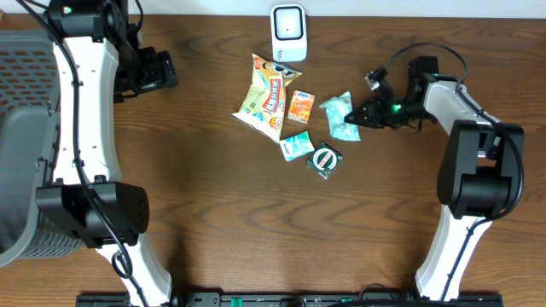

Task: Scan the item barcode
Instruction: 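Turn the green pack's barcode toward the scanner window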

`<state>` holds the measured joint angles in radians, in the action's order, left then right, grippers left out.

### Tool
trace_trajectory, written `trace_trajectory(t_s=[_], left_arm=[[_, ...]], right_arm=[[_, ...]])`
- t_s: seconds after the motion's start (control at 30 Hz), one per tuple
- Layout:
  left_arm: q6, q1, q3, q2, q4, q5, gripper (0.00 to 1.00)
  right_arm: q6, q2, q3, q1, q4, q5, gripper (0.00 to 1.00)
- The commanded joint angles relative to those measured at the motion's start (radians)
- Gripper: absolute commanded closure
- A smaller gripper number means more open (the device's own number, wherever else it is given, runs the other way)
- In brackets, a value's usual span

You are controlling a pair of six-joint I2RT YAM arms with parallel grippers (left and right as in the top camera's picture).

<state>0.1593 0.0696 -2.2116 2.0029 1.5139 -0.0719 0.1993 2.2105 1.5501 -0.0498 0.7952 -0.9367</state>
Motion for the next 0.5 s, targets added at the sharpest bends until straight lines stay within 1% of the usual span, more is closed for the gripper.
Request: trace_trajectory(t_s=[0.0,0.13,0.17,0.33,0.47], left_arm=[[-0.006,0.004,-0.004,0.006,0.003,0.009,0.02],[-0.006,0.004,-0.003,0.006,0.003,0.009,0.02],[-0.006,0.004,-0.004,0.006,0.003,0.009,0.02],[-0.006,0.004,-0.004,0.006,0.003,0.009,0.02],[-0.006,0.004,-0.004,0.006,0.003,0.009,0.02]], right_arm=[[0.078,-0.082,0.031,0.026,-0.007,-0.182,0.99],[0.099,-0.219,0.031,0.063,-0.082,-0.191,0.99],[0.124,-0.268,0.031,0.078,-0.108,-0.169,0.99],[0.124,-0.425,0.030,0.173,-0.209,0.047,0.99],[0.139,-0.478,0.030,0.255,-0.336,0.071,0.99]])
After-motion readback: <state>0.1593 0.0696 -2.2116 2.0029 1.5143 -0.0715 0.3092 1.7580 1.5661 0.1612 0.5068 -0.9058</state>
